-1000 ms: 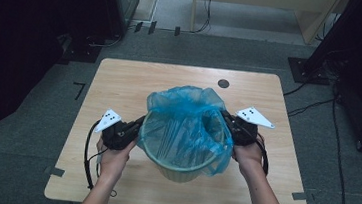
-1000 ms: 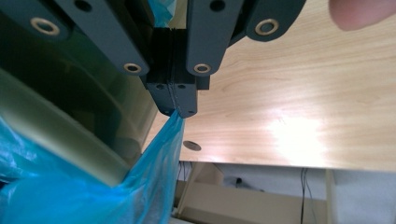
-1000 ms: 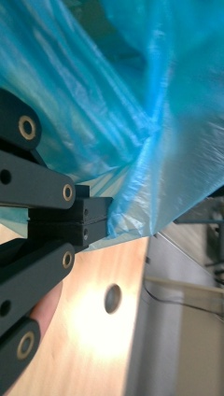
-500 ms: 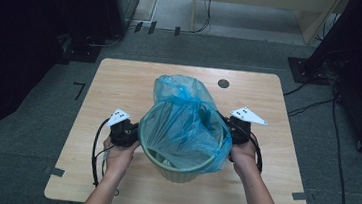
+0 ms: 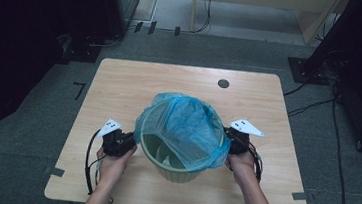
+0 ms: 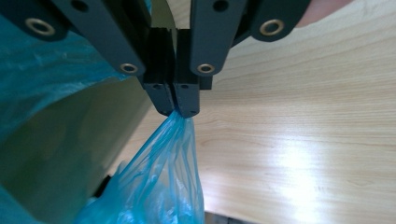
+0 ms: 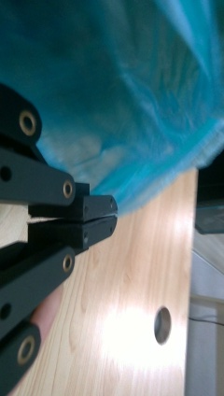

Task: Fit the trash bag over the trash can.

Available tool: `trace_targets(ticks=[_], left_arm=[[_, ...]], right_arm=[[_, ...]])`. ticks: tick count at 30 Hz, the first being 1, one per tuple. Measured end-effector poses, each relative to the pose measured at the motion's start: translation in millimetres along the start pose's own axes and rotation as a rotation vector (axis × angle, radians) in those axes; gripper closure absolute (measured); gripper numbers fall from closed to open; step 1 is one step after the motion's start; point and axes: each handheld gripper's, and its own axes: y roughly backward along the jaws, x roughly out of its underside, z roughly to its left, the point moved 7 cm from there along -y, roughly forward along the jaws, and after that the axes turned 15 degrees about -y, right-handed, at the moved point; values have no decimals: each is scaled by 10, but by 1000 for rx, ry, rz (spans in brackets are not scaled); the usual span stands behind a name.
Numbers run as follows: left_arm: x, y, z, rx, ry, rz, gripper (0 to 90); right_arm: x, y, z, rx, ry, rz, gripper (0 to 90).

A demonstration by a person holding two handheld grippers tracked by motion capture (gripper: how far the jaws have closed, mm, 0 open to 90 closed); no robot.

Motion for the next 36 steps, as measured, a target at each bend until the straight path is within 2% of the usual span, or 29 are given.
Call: trace_targets(ticks=[1,4,8,10,12,15,18,20,25,29,33,35,36], left_arm=[[-1,58,0,0,-2,-15,850],[-25,243,4,-38,-17,-71,662],[-81,466,-10,-52,-19,-136,544],[-128,578,-53,-52,-27,-171,530],[-155,635,-92,-54,-39,-186,537],[-203,743,-199,-52,-76,-220,579],[-235,827,-323,-38,-112,-248,601],[-258,871,-389,-22,-122,-271,598],[-348,989,-515,-5,-127,-328,557],[-375,1028,-663,22,-174,-349,466],[-329,983,-760,53,-209,-350,390],[-302,948,-779,58,-225,-335,370],[-292,933,-778,60,-226,-330,370]], right_arm=[[-17,51,-22,-2,-21,-21,814],[-115,279,-107,19,-36,-110,605],[-229,593,-117,-13,-46,-178,515],[-272,751,-82,-23,-29,-203,480],[-299,913,-16,-29,-8,-223,445],[-296,1093,90,-39,14,-249,414],[-254,1255,211,-60,27,-267,417],[-220,1342,300,-86,21,-269,421],[-98,1471,505,-145,48,-260,407],[5,1471,582,-177,58,-231,363],[64,1431,622,-212,11,-205,300],[64,1406,627,-220,-18,-195,316],[61,1399,627,-228,-36,-190,359]])
